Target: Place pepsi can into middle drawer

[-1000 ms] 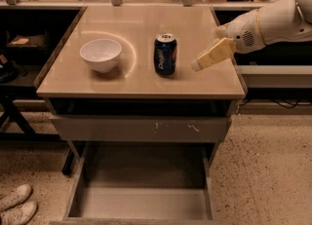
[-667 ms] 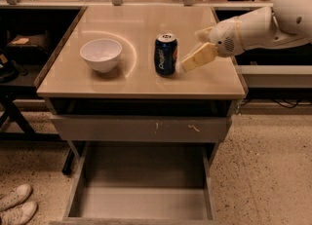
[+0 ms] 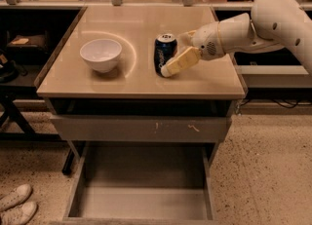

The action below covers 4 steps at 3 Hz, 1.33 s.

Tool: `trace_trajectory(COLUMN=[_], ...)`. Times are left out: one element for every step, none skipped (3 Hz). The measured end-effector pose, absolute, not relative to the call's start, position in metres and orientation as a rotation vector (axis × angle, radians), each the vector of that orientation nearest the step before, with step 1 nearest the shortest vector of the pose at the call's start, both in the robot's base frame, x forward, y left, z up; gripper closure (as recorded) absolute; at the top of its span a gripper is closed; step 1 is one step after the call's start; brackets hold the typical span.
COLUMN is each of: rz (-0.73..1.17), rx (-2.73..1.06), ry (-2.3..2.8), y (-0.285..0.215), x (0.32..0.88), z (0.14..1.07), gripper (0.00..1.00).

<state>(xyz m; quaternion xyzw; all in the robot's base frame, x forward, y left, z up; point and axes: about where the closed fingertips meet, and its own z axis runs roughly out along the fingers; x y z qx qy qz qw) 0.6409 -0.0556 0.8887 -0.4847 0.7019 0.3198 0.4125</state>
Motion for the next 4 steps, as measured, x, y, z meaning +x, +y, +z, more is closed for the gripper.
trace_trajectory(rz=[0.818,0.818,0.818,0.818], rx=[-1.199,-1.199,-1.199,-1.199], ry=[1.748,1.748,1.748,1.748], y=[-0.0334,-0.0333,-0.0333,-0.0332], x=[0.6812,0.6813,0.6813,0.6813], z=[0.8813,0.8813,0.8813,0.8813], gripper=[0.0,0.0,0.18,0.41])
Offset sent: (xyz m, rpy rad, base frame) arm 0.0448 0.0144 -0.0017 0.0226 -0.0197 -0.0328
